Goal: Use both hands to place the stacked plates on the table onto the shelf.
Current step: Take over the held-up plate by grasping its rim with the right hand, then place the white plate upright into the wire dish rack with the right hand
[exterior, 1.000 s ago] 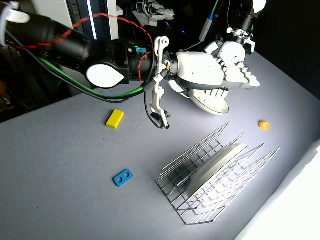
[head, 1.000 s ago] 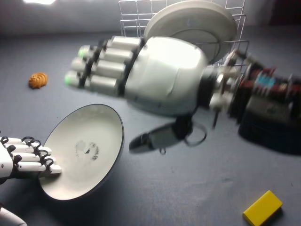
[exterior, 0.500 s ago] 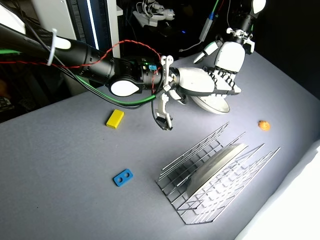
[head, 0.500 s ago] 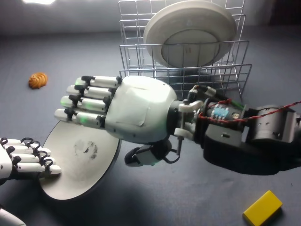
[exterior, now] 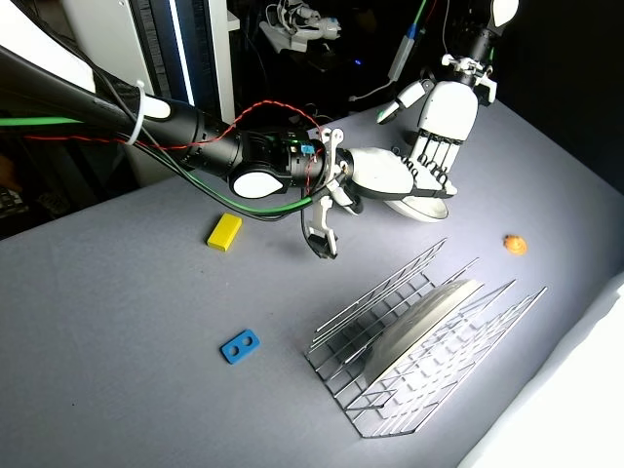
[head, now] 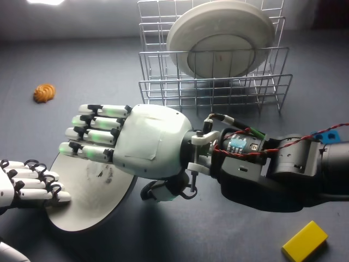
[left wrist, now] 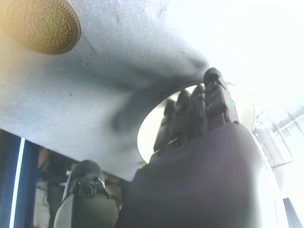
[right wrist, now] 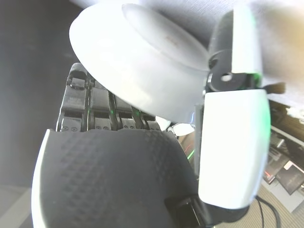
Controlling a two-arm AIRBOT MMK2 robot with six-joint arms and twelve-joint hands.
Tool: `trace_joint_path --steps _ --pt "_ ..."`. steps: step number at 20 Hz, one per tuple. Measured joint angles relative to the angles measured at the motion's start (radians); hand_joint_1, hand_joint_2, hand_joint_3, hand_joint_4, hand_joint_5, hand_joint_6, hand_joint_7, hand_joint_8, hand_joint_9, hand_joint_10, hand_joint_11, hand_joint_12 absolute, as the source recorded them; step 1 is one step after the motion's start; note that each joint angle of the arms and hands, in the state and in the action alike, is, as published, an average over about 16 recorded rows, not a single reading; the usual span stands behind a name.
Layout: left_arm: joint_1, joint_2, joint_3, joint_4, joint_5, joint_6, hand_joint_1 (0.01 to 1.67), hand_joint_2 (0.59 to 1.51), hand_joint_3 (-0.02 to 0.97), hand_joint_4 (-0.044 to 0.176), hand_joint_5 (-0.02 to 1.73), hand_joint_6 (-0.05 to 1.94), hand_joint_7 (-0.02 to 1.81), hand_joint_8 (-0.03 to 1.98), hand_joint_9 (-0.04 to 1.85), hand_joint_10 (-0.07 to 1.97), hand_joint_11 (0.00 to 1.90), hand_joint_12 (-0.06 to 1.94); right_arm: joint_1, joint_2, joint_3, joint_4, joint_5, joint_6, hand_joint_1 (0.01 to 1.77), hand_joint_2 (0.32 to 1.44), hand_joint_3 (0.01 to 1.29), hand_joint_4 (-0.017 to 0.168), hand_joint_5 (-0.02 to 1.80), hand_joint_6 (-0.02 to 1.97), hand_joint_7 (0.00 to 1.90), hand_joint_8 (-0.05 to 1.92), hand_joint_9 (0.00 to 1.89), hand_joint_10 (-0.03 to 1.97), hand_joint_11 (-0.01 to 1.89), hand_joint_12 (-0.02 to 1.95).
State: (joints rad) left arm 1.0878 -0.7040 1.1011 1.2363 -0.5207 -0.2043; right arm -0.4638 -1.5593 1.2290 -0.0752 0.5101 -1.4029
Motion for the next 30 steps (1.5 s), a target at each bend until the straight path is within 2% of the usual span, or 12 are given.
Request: trace_joint_path --steps 4,7,12,16,19,23,26,30 --pt "0.000 0.000 0.000 -0.002 0.000 0.000 0.02 1.071 0.020 -0.002 0.03 0.00 0.02 0.00 -0.02 -0.03 0.02 0.01 -0.006 -0.023 0.018 0.000 0.001 -0.003 1.06 0.89 0.01 0.002 0.04 0.03 0.02 0.02 0.02 0.01 0.02 0.06" --pt "0.000 0.000 0.000 -0.004 0.001 0.000 0.02 1.075 0.020 -0.002 0.03 0.00 0.02 0.00 -0.02 -0.03 0.02 0.01 -0.007 -0.036 0.026 0.000 0.004 -0.004 1.04 0.91 0.01 0.002 0.07 0.03 0.05 0.02 0.04 0.01 0.02 0.17" --pt "0.000 -0.001 0.003 -0.010 0.002 0.000 0.02 1.079 0.020 -0.002 0.02 0.01 0.02 0.00 -0.02 -0.03 0.02 0.01 -0.009 -0.048 0.035 0.001 0.007 -0.006 0.97 0.99 0.01 0.002 0.17 0.03 0.17 0.02 0.13 0.03 0.02 0.52" --pt "0.000 -0.002 0.005 -0.015 0.003 0.000 0.02 1.078 0.020 -0.002 0.02 0.01 0.02 0.00 -0.02 -0.03 0.02 0.01 -0.009 -0.052 0.040 0.000 0.010 -0.007 0.94 1.06 0.01 0.002 0.31 0.05 0.33 0.03 0.28 0.08 0.05 0.84" --pt "0.000 -0.003 0.008 -0.020 0.004 0.000 0.02 1.076 0.021 -0.003 0.01 0.00 0.02 0.00 -0.02 -0.03 0.02 0.01 -0.009 -0.053 0.040 -0.002 0.017 -0.008 0.92 1.11 0.01 0.000 0.40 0.21 0.46 0.12 0.43 0.15 0.15 1.09" --pt "-0.001 -0.003 0.012 -0.029 0.004 0.000 0.02 1.076 0.020 -0.003 0.02 0.00 0.02 0.00 -0.02 -0.03 0.02 0.01 -0.008 -0.052 0.036 -0.007 0.028 -0.010 0.95 1.15 0.01 -0.004 0.52 0.49 0.61 0.38 0.62 0.32 0.34 1.30" --pt "-0.007 -0.003 0.016 -0.039 0.005 -0.001 0.02 1.078 0.021 -0.003 0.02 0.00 0.02 0.00 -0.01 -0.03 0.02 0.01 -0.007 -0.051 0.032 -0.010 0.034 -0.012 0.99 1.14 0.01 -0.006 0.58 0.72 0.70 0.61 0.74 0.49 0.48 1.37" --pt "-0.031 -0.002 0.032 -0.052 0.013 -0.001 0.02 1.081 0.021 -0.003 0.03 0.01 0.02 0.00 0.00 -0.02 0.02 0.01 -0.005 -0.047 0.024 -0.014 0.043 -0.014 1.05 1.12 0.01 -0.008 0.62 1.04 0.77 0.91 0.88 0.68 0.67 1.34"
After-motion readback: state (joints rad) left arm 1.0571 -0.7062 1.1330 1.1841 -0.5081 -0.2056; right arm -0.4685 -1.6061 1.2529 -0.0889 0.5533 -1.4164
